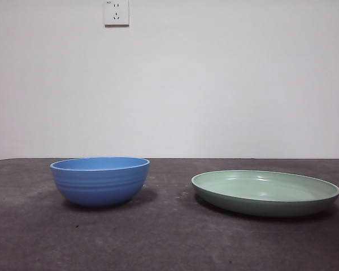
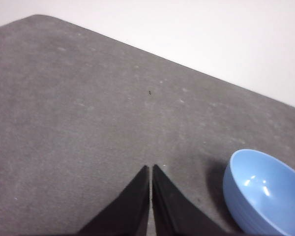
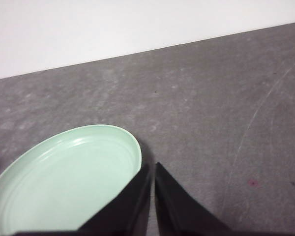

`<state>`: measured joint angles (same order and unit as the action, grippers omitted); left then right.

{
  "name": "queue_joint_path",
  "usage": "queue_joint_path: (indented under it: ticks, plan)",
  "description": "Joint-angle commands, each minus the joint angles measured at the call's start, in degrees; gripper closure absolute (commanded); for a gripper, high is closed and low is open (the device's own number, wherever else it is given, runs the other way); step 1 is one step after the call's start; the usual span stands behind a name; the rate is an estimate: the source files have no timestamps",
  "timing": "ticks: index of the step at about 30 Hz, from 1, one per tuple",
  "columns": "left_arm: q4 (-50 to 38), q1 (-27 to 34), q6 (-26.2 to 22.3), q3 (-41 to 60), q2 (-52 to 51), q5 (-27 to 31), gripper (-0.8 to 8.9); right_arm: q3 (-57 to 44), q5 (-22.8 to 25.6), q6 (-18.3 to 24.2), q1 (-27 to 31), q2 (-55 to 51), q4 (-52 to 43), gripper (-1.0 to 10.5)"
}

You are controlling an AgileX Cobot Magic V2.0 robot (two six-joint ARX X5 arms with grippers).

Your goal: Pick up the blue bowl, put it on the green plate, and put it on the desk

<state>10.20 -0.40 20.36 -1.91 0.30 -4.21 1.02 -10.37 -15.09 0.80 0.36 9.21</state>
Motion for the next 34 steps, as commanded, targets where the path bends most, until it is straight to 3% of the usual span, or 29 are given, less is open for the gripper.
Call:
queue_joint_path:
  ticks: [1,12,19,26,34]
  plan:
    - [0.7,0.1,3.2,-1.2,-0.1,-0.3,8.04,1.7,-0.1,-2.7,0.1,-0.2,-0.1,9.4]
    - [6.9,0.1,4.1,-12.8,4.6,-1.9,8.04,13.1,0.1,-2.6,0.1,1.1,1.9,9.4]
    - [13.6,0.1,-1.9,-24.1,13.8,-8.7,8.04,23.6,-0.9,0.5,0.1,9.0,10.5,9.4]
    - [23.8,0.0,-10.8,-35.5,25.5,-17.2,8.04,34.4,-8.7,7.1,0.1,21.5,21.0,9.4]
    - [31.5,-1.8,-16.5,-43.1,35.1,-26.8,8.04,45.5,-18.9,15.2,-0.5,35.2,35.2,9.4]
